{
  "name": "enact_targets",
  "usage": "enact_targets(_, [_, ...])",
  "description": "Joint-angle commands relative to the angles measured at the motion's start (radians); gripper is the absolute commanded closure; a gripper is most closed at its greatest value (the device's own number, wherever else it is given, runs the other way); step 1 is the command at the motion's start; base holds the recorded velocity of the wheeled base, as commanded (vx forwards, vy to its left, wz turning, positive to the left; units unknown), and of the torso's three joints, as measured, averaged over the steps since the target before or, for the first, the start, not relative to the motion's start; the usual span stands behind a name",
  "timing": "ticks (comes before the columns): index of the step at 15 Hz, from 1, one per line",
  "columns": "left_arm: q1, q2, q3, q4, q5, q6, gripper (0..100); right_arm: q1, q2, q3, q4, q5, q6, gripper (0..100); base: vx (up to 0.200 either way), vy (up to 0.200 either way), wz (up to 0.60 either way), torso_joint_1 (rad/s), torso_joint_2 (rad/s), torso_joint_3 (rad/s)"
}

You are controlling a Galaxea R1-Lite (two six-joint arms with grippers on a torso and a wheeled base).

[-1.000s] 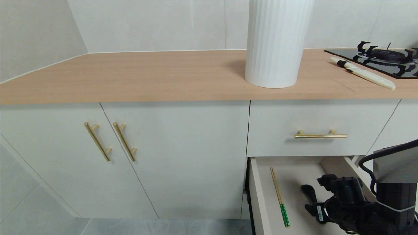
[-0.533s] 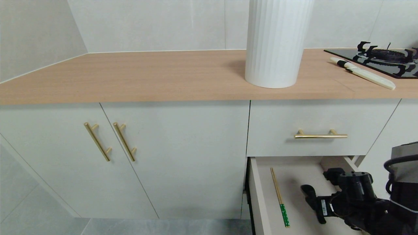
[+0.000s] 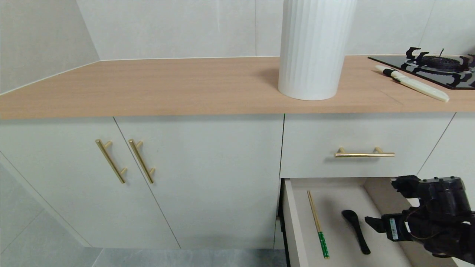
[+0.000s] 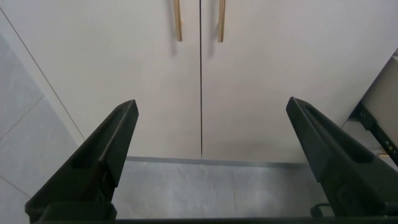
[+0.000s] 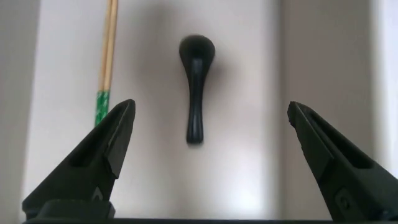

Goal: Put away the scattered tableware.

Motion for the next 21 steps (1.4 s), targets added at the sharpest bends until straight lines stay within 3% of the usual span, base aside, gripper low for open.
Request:
enact_targets(1, [0.0,0.0,0.0,0.0,0.001,0.001,0,0.0,-0.288,-0.156,0.297,0.006,0.003,0,0.0,0.0,0.0,0.0,0.0,0.0])
enact_targets(3, [0.0,0.0,0.0,0.0,0.001,-0.001,0,0.002,-0.393,-0.244,0.527,0.026,0.008,0,0.0,0.0,0.0,0.0,0.0,0.0])
enact_targets(5, [0.0,0.0,0.0,0.0,0.001,0.001,0,0.009,-0.449,-0.279,0.616,0.037,0.009,0,0.0,0.0,0.0,0.0,0.0,0.0])
enact_targets(14, [0.0,0.0,0.0,0.0,0.001,0.006,0,0.023,-0.482,-0.287,0.635,0.037,0.008,0,0.0,0.0,0.0,0.0,0.0,0.0])
enact_targets(21, [0.0,0.0,0.0,0.0,0.001,0.004,0,0.057,-0.502,-0.288,0.699,0.037,0.008,0,-0.2,0.0,0.0,0.002,0.01,0.003])
